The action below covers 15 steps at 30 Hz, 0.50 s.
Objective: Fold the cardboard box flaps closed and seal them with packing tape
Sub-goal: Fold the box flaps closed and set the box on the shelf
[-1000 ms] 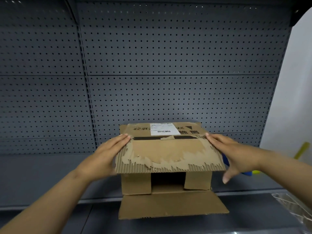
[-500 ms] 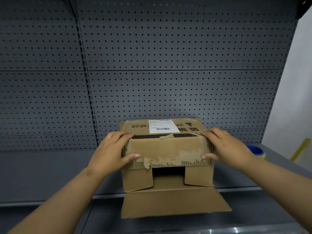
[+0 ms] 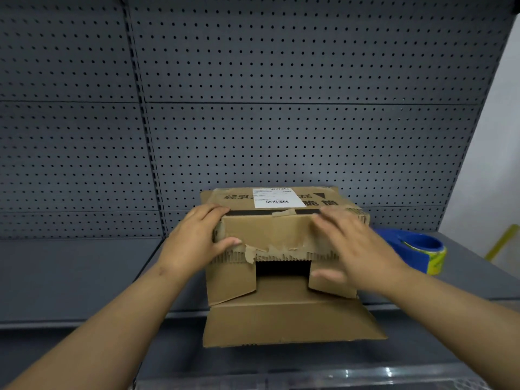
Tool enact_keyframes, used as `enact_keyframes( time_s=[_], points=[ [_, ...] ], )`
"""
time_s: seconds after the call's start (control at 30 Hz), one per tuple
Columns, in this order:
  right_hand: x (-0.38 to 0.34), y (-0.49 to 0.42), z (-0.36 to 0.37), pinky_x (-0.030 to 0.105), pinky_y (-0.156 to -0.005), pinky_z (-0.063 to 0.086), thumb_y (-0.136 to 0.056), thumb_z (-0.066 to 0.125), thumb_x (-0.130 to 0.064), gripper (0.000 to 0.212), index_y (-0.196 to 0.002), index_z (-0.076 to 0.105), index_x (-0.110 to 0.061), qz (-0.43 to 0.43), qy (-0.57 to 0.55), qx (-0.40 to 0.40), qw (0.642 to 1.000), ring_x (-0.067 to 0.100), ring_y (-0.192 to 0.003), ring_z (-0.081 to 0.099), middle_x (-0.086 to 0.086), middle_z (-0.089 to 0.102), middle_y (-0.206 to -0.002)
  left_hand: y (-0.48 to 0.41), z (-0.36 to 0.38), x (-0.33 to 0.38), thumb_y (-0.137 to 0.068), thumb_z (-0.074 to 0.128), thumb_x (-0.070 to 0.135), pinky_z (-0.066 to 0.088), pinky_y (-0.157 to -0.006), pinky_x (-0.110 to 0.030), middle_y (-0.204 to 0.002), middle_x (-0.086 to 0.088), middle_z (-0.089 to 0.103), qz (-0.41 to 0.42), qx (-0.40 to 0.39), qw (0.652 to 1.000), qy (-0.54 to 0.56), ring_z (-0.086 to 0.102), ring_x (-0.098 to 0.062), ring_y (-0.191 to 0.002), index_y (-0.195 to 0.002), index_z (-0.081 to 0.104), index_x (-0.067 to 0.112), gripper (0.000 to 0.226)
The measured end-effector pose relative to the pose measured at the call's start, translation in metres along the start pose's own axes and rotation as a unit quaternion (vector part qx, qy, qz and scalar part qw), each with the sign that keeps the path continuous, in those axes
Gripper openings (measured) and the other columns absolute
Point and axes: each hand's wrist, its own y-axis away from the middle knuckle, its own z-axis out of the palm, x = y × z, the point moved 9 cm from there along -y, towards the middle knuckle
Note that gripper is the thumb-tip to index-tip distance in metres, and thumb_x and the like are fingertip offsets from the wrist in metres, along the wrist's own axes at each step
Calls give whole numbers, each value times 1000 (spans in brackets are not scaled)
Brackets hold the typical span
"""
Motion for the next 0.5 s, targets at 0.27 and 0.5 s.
enact_keyframes(
  time_s=[0.27,0.5],
  points=[
    [-75,35,49,48,-112,9,-54,47,-85,123,-149,13,-15,-208,78,-101,970,32,-141,12,13,20,-153,-1,-1,1,-73,62,59,35,-105,-34,-136,6,47,1,7,1000,-3,39,-13,-129,-135,43,23,74],
    [-36,1,28,47,-112,9,-55,74,-61,124,-147,7,-11,-36,64,-9,997,35,-138,17,20,31,-149,1,0,3,-73,62,58,35,-106,-36,-136,6,47,13,3,1000,-6,39,-13,-128,-136,43,23,75]
  ],
)
